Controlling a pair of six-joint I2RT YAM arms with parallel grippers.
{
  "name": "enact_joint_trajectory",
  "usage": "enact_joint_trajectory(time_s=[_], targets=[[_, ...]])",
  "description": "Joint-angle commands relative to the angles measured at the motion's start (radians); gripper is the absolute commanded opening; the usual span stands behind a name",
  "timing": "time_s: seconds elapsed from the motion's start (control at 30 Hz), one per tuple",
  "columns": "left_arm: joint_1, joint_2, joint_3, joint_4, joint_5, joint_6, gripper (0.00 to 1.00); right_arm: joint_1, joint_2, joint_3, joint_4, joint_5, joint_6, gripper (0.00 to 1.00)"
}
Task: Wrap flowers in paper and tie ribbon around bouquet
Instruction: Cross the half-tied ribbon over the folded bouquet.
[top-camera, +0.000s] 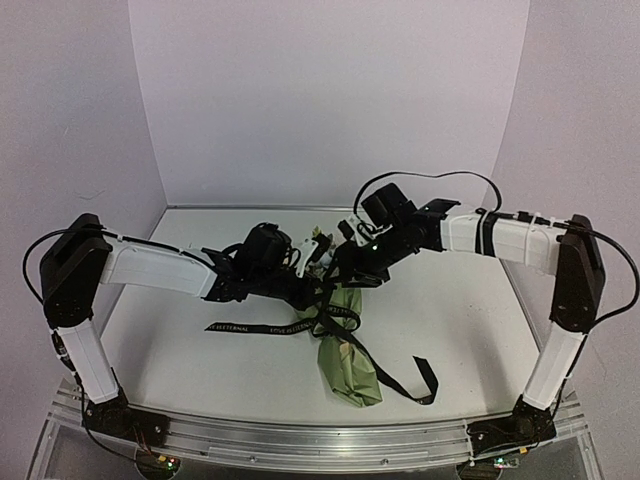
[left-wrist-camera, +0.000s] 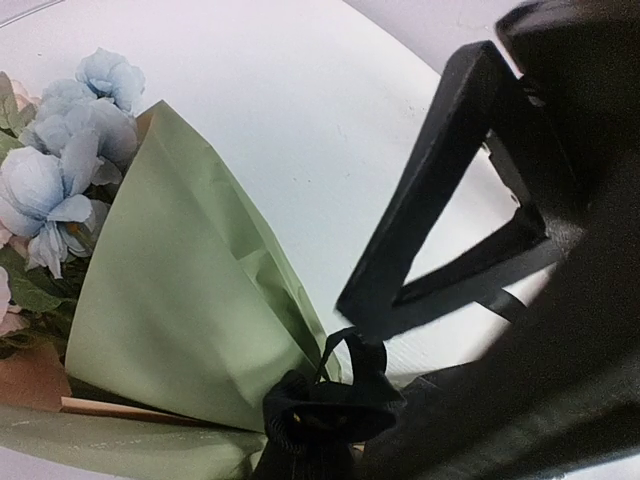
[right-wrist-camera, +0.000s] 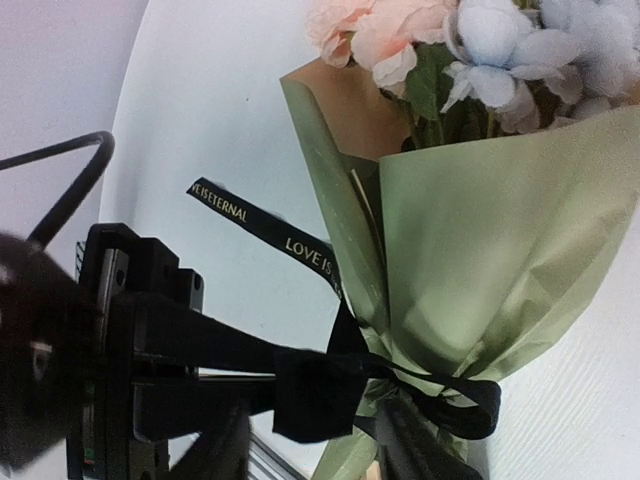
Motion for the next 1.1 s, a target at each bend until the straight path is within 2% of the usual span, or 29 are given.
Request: enact_joint_trajectory(time_s=[0.0,0.17,0.33,0.7,1.07], targets=[[0.008,-0.023,-0.01,0.079,-0.037,-0.032,0.0,0.01,-0.181,-0.137,0.084,0.122,-0.061,0.63],[0.016,-0.031,-0.01,0.082,-0.025,-0.045,0.0,0.012,-0.29,-0.357,0.291,0.16,-0.085,0.7],[0.019,-0.04,-0.003,0.083,0.003,-0.05,0.0,0.04,-0.288,-0.456,0.349,0.139,-0.18,0.72],[0.024,-0.05,0.016,0.072,0.022,-0.055,0.0,0.104,-0.11,-0.371,0.333,0.131,-0.298,0.6],[0.035,-0.052,0.031,0.051,0.025,-0.049,0.0,0.118,-0.031,-0.344,0.334,0.134,-0.292,0.53]])
